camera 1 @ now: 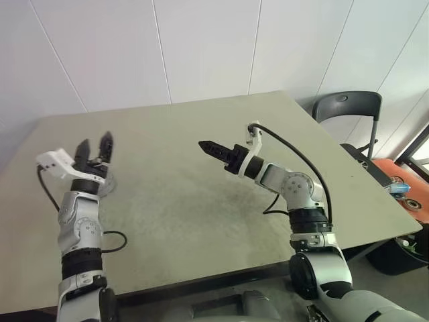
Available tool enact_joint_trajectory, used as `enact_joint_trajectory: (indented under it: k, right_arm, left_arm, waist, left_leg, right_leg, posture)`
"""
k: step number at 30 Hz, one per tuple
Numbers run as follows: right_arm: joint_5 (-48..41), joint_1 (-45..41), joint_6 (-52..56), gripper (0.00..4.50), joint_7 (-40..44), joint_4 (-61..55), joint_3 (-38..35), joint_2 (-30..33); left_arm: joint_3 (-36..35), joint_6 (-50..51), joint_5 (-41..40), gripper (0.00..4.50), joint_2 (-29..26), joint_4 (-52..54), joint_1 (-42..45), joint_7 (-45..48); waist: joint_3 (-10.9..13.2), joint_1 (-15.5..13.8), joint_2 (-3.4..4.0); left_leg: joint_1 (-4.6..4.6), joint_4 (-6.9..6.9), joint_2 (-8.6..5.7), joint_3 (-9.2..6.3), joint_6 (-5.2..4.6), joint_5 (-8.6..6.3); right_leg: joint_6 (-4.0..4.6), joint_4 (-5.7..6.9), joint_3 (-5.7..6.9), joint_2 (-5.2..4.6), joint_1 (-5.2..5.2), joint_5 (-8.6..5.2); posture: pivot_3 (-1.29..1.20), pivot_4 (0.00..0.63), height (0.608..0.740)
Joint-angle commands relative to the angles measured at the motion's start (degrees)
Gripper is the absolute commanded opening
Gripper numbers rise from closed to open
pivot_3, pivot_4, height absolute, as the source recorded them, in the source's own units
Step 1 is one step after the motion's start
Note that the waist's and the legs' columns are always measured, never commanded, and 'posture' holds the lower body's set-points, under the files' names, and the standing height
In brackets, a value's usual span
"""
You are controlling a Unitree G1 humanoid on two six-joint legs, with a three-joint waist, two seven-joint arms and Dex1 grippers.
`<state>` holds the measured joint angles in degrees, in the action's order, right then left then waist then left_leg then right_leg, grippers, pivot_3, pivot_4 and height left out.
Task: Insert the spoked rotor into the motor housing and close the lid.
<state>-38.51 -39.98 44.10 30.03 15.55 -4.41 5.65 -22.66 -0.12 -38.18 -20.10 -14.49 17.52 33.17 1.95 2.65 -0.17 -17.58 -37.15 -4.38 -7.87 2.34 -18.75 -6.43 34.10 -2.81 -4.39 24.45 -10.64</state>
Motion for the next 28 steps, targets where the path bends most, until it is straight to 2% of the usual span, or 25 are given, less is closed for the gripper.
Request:
enact_joint_trajectory:
  k: [1,5,8,10,14,28]
  right_arm:
    - [6.7,0.4,-8.3,4.47,3.7,-4.4,5.1,1.7]
    - [10.9,3.8,-16.7,4.47,8.0,-6.4,7.2,3.6]
    - [13.4,6.8,-20.0,4.47,12.0,-7.3,9.3,6.1]
    - [18.3,8.9,-25.4,4.47,13.4,-7.2,12.0,8.7]
    - [16.0,11.8,-24.9,4.47,19.3,-8.9,11.6,11.1]
    - [18.9,10.9,-27.4,4.47,17.2,-5.2,9.4,11.2]
  left_arm:
    - [3.7,3.2,-0.7,4.5,-2.7,8.4,-3.3,8.4]
    - [8.4,2.9,3.6,4.5,-6.6,15.3,-9.0,14.8]
    - [9.6,3.1,5.7,4.5,-8.9,16.4,-11.4,16.7]
    - [9.5,3.1,6.6,4.5,-9.6,16.1,-11.9,16.7]
    - [8.7,3.3,6.1,4.5,-10.5,16.3,-12.8,18.0]
    - [9.5,3.9,7.1,4.5,-11.8,16.1,-12.6,19.8]
  waist:
    - [0.0,0.0,0.0]
    - [0.0,-0.1,0.01]
    - [0.0,-0.3,0.03]
    - [0.0,-0.3,0.05]
    - [0.1,-0.3,0.04]
    - [0.2,-0.7,0.08]
  left_leg:
    - [0.0,0.0,0.01,0.0,0.0,0.0]
    - [0.0,0.01,0.02,0.03,-0.01,-0.01]
    - [0.0,0.0,0.02,0.02,-0.02,-0.01]
    - [0.01,-0.01,0.03,0.02,-0.02,-0.01]
    - [0.05,-0.02,0.05,0.04,-0.02,-0.01]
    - [0.07,0.0,0.11,0.08,-0.03,-0.01]
  right_leg:
    - [0.0,0.0,0.0,0.0,0.0,0.0]
    - [-0.06,-0.04,-0.02,-0.01,-0.01,-0.05]
    - [-0.07,-0.06,-0.02,-0.01,-0.02,-0.07]
    - [-0.15,-0.05,-0.02,-0.01,-0.05,-0.13]
    - [-0.18,-0.06,-0.02,-0.01,-0.1,-0.16]
    - [-0.18,-0.07,-0.03,-0.02,-0.1,-0.15]
  posture:
    - [0.0,0.0,0.74]
    - [0.0,0.0,0.74]
    - [0.0,0.0,0.74]
    - [0.0,0.0,0.74]
    - [0.0,0.0,0.74]
    - [0.0,0.0,0.74]
